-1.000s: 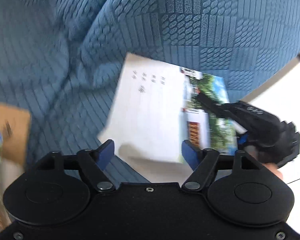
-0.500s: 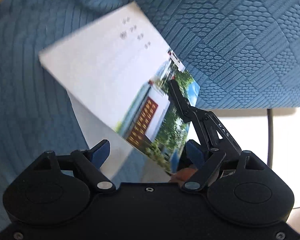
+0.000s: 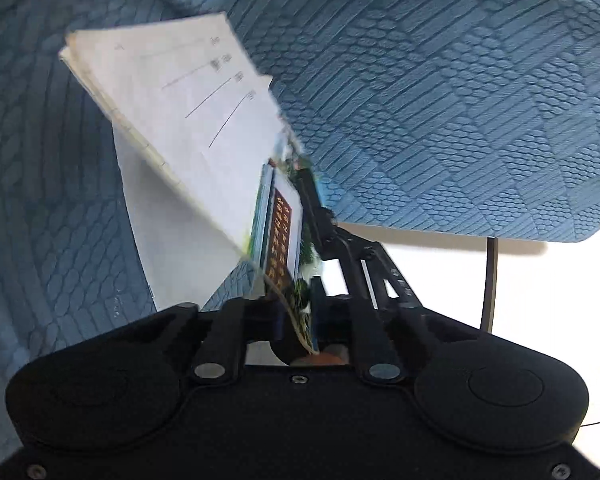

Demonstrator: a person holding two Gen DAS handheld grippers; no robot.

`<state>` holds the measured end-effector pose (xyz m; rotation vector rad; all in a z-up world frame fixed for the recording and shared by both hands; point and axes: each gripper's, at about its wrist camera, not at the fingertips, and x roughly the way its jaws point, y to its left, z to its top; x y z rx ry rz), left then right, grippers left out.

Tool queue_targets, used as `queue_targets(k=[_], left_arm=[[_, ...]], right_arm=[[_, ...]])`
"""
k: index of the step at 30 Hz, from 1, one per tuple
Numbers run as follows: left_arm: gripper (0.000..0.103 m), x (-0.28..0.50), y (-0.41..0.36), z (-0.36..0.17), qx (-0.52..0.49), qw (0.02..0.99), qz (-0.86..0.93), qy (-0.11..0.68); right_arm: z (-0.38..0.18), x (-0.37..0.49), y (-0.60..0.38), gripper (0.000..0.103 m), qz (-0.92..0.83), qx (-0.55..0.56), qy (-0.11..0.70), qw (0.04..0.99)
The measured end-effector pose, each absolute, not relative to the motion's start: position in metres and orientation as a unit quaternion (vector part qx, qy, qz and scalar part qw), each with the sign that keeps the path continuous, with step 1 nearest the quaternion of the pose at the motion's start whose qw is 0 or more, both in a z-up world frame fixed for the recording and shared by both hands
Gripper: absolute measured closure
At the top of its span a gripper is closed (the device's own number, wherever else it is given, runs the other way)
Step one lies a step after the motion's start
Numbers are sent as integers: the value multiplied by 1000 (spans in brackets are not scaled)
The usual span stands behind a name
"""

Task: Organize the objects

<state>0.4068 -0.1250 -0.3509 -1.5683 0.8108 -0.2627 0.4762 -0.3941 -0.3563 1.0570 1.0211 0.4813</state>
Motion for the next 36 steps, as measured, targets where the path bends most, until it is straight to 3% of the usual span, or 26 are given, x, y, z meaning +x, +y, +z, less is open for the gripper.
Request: queue_targets(k=[4, 16, 22, 24, 26, 27, 28, 30, 33, 36], left_arm=[[101, 399, -115, -338, -663, 641, -118, 368], [103, 369, -62, -300, -621, 676, -96, 385], [101, 354, -53, -296, -610, 679, -97, 396], [92, 349, -59, -298, -608, 679, -103, 399], [75, 344, -65, -303, -619, 667, -122, 396], [56, 341, -68, -306, -626, 660, -126, 395], [46, 339, -70, -308, -633, 656, -127, 391], [42, 336, -74, -314, -650, 639, -139, 386], [21, 332, -75, -322, -681, 613, -148, 373], [21, 327, -75, -332, -710, 592, -146, 352]], right_arm=[[-356, 473, -395, 90, 200, 467, 470, 722], [-354, 478, -373, 90, 185, 434, 500, 726], [-345, 465, -362, 98, 199, 427, 484, 738], [-337, 458, -357, 98, 200, 419, 478, 745], [-326, 451, -353, 98, 201, 417, 469, 752], [-321, 448, -350, 98, 201, 416, 465, 755], [-316, 444, -348, 98, 201, 416, 461, 758], [-312, 438, -345, 98, 197, 424, 454, 758], [-313, 427, -344, 98, 186, 446, 449, 752], [-312, 412, -348, 98, 171, 470, 443, 744]])
